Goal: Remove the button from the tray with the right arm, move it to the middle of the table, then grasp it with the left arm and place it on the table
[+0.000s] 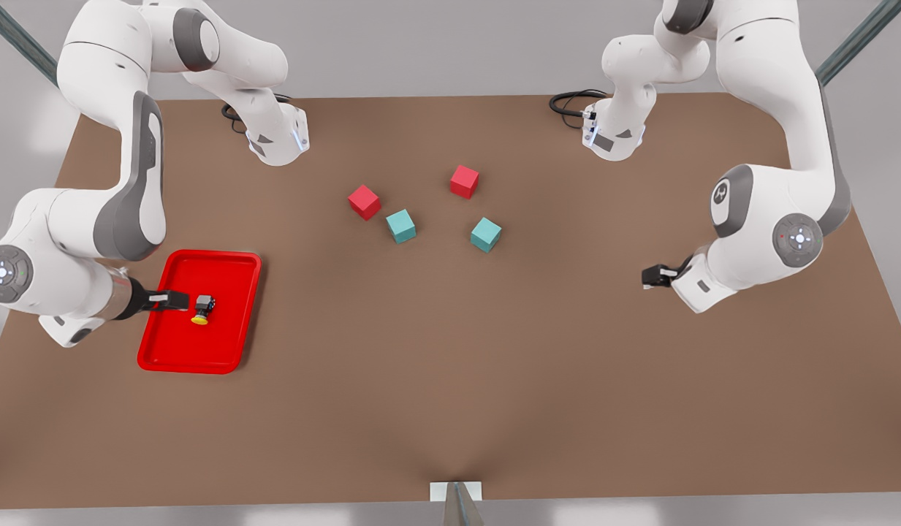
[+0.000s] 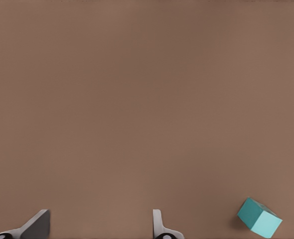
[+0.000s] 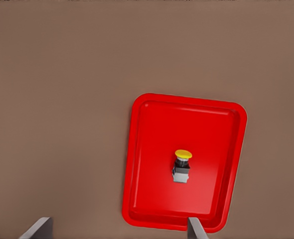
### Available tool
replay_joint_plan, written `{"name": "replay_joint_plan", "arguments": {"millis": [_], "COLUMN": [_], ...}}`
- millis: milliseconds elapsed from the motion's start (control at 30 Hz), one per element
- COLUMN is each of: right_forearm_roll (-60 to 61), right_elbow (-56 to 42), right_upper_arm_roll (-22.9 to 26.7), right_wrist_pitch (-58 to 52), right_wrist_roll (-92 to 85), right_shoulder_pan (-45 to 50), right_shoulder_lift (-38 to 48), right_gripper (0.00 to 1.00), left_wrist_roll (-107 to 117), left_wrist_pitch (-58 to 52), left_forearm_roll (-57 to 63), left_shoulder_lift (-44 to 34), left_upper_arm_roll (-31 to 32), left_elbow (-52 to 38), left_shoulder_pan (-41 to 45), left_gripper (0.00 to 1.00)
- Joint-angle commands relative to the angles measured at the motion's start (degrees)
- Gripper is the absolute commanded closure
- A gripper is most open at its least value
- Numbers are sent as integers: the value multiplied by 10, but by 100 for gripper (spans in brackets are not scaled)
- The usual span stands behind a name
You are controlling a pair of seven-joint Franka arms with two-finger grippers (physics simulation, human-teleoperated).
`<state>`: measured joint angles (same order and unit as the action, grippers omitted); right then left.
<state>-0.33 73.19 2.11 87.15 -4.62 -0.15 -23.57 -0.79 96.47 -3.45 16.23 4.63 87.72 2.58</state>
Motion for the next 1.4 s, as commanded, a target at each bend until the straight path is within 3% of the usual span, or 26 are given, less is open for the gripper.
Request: {"name": "replay_joint_plan", "arguments": {"millis": [0,400,533,700,733,767,800,900,1100,1367], "right_forearm_roll": [0,-5,2,-2,-26,-113,-129,-139,-152,-180], "right_elbow": [0,49,156,200,244,267,267,278,422,414], "right_upper_arm_roll": [0,2,0,-1,-65,-199,-230,-229,-234,-234], "right_wrist_pitch": [8,81,169,201,263,281,277,318,443,454], "right_wrist_roll": [-31,-29,-38,-41,-42,-31,-29,-41,-41,-2], "right_shoulder_pan": [1,-26,-73,-84,-144,-262,-296,-299,-333,-331], "right_shoulder_lift": [0,-39,-32,-60,-55,-60,-73,-90,-14,-73], "right_gripper": [0,0,0,0,0,0,0,0,0,0], "left_wrist_roll": [-3,18,18,19,19,20,20,24,35,33], "left_wrist_pitch": [40,26,27,27,31,47,48,50,50,51], "left_forearm_roll": [2,33,30,29,28,28,28,29,29,35], "left_shoulder_lift": [0,35,41,47,49,49,49,50,55,64], "left_upper_arm_roll": [0,0,0,1,1,1,1,0,0,0], "left_elbow": [0,-15,-16,-18,-18,-18,-18,-17,-16,-17], "left_shoulder_pan": [-1,23,29,35,36,38,38,46,59,63], "left_gripper": [0,0,0,0,0,0,0,0,0,0]}}
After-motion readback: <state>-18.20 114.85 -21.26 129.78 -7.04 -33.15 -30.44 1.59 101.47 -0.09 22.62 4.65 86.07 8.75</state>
